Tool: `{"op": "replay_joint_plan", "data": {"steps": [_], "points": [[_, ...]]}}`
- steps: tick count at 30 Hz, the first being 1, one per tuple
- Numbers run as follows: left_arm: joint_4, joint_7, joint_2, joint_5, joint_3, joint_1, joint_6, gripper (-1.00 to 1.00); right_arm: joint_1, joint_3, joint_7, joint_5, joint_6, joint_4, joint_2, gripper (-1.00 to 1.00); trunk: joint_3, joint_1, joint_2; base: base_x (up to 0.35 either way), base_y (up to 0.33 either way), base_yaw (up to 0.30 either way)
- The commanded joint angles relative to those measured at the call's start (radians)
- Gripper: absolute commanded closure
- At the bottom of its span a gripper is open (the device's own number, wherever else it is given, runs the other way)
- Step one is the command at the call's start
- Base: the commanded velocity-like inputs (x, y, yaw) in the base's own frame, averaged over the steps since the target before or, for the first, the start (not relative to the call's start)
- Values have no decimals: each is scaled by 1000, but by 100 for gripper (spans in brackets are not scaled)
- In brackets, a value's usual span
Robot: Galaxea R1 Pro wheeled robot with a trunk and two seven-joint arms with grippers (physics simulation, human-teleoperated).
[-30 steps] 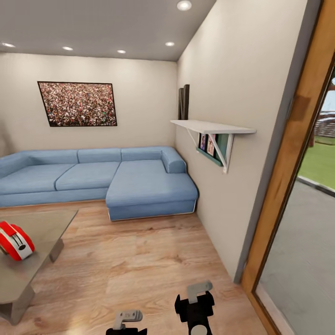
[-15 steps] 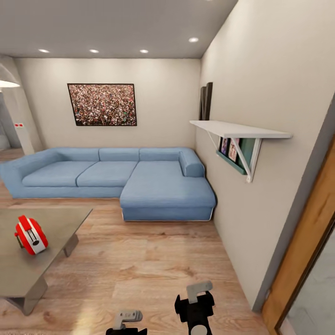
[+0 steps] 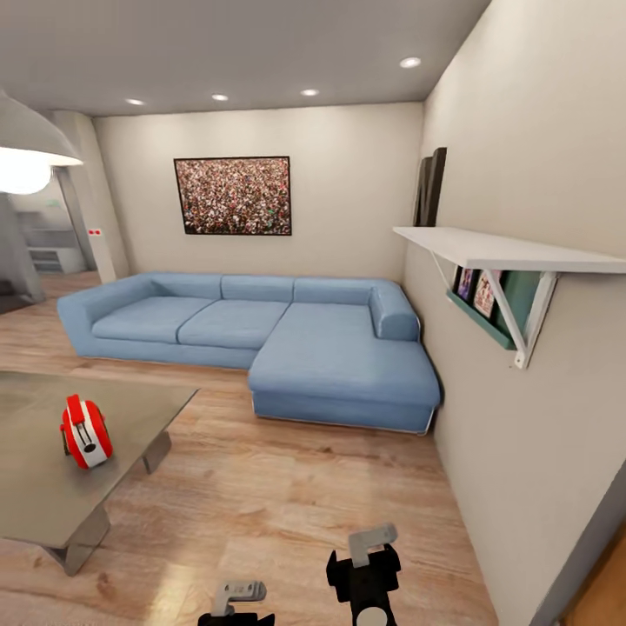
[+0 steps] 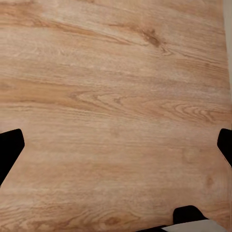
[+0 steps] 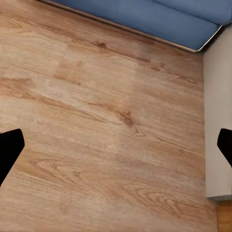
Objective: Turn on the radio receiver that's on the table in the living room.
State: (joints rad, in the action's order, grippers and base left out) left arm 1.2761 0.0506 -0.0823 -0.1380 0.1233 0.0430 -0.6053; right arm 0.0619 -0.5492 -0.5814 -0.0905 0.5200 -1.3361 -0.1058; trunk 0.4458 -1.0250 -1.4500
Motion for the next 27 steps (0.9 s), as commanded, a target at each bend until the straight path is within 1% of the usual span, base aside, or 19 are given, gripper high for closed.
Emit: {"op": "replay_joint_plan", "data": {"steps": [1, 5, 14, 17, 22, 27], "points": [[0, 1, 0, 0, 0, 0, 0, -100, 0, 0, 0, 1, 0, 0, 0, -100, 0, 0, 0, 271, -202, 108], [0, 3, 0, -4, -1, 0, -1, -100, 0, 0, 0, 2, 0, 0, 0, -100, 0, 0, 0, 124, -87, 39], [0, 2, 0, -5, -2, 0, 1, -100, 0, 0, 0, 4, 0, 0, 0, -100, 0, 0, 0, 10, -12, 16], [0, 2, 0, -4, -2, 0, 1, -100, 0, 0, 0, 4, 0, 0, 0, -100, 0, 0, 0, 0, -156, 181], [0, 2, 0, -3, -1, 0, 1, -100, 0, 0, 0, 3, 0, 0, 0, -100, 0, 0, 0, 8, -253, 273], [0, 2, -1, -6, -2, 0, 1, -100, 0, 0, 0, 3, 0, 0, 0, -100, 0, 0, 0, 6, -54, 87]]}}
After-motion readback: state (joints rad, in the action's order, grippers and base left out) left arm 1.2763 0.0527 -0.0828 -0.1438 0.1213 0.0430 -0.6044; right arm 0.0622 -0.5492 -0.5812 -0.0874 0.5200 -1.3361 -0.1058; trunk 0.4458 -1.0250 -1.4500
